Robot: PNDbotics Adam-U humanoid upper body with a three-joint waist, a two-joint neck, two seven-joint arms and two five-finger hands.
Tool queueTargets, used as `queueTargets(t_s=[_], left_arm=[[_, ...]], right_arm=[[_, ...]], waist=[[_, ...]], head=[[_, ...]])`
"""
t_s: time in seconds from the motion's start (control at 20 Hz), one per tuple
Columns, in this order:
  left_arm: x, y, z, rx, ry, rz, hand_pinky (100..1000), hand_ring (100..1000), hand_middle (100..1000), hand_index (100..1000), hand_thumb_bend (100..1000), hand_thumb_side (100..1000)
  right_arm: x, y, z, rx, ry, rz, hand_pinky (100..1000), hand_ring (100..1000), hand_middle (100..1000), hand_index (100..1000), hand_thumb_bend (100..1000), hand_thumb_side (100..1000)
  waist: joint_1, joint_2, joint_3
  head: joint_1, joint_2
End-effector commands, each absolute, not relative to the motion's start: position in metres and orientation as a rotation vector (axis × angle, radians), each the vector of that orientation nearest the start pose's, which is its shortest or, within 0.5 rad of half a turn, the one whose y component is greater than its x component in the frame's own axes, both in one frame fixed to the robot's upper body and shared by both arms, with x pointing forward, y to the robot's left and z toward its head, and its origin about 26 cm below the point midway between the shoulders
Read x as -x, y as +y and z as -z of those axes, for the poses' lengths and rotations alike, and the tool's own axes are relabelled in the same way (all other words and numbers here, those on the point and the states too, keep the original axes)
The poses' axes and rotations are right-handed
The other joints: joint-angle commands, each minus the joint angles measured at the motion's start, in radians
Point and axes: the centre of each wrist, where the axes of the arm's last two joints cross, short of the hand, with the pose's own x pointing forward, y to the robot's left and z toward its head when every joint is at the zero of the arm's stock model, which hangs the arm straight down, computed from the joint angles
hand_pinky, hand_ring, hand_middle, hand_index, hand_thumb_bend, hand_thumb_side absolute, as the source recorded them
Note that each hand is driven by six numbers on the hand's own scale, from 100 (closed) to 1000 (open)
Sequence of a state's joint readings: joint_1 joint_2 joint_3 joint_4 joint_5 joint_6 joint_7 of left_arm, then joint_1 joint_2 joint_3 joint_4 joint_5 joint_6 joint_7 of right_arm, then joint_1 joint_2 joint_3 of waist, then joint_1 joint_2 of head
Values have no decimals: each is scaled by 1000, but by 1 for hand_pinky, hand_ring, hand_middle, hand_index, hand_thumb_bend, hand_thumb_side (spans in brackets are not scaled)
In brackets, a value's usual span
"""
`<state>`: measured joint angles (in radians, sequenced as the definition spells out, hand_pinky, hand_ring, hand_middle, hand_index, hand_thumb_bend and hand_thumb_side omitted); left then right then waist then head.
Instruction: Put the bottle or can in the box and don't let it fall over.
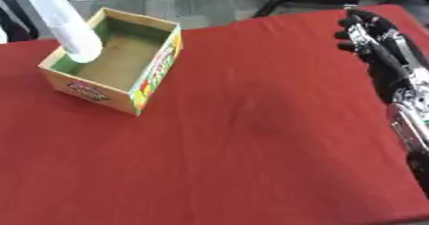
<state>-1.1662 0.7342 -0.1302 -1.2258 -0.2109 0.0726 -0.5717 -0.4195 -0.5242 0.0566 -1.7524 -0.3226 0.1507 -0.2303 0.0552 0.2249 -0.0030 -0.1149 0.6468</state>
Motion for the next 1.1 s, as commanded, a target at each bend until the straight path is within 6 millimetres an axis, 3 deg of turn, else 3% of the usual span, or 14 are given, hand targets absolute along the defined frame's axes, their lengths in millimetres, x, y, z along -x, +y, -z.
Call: queueTargets(t_s=[0.05, 0.45, 0.6, 0.65, 0.75, 0.9, 1.05, 1.1], left_arm=[[-419, 310, -417, -682, -1877, 1131, 447, 423, 491, 516, 100, 100], [-438, 298, -394, -673, -1846, 1126, 459, 436, 504, 528, 100, 100], [-442, 296, -388, -662, -1824, 1136, 527, 512, 562, 592, 126, 100], [-442, 296, -387, -662, -1818, 1139, 600, 600, 629, 678, 160, 143], [-442, 297, -386, -674, -1818, 1132, 700, 718, 731, 759, 248, 325], [-442, 300, -385, -705, -1824, 1111, 756, 773, 778, 790, 347, 517], [-441, 302, -386, -696, -1852, 1088, 751, 777, 782, 790, 312, 562], [-439, 304, -387, -692, -1866, 1070, 735, 766, 769, 774, 245, 537]], right_arm=[[-344, -292, -213, 167, -2025, -160, 816, 789, 767, 846, 100, 493], [-345, -286, -218, 144, -2043, -168, 816, 789, 768, 846, 100, 495], [-345, -285, -219, 139, -2045, -171, 816, 789, 767, 846, 100, 497], [-345, -284, -219, 138, -2045, -171, 816, 789, 768, 846, 100, 497], [-345, -284, -219, 138, -2044, -170, 816, 789, 767, 846, 100, 498], [-345, -285, -218, 140, -2044, -169, 816, 789, 767, 846, 100, 499], [-345, -285, -217, 139, -2040, -165, 816, 789, 767, 846, 100, 498], [-345, -286, -217, 139, -2038, -163, 816, 789, 767, 846, 100, 496]], waist=[[-2, -9, -7], [-8, 14, -19], [-10, 18, -20], [-10, 19, -20], [-12, 21, -19], [-14, 20, -16], [-18, 15, -11], [-19, 11, -8]], head=[[15, -17], [62, -31], [65, -29], [66, -28], [66, -29], [64, -27], [60, -22], [57, -18]])
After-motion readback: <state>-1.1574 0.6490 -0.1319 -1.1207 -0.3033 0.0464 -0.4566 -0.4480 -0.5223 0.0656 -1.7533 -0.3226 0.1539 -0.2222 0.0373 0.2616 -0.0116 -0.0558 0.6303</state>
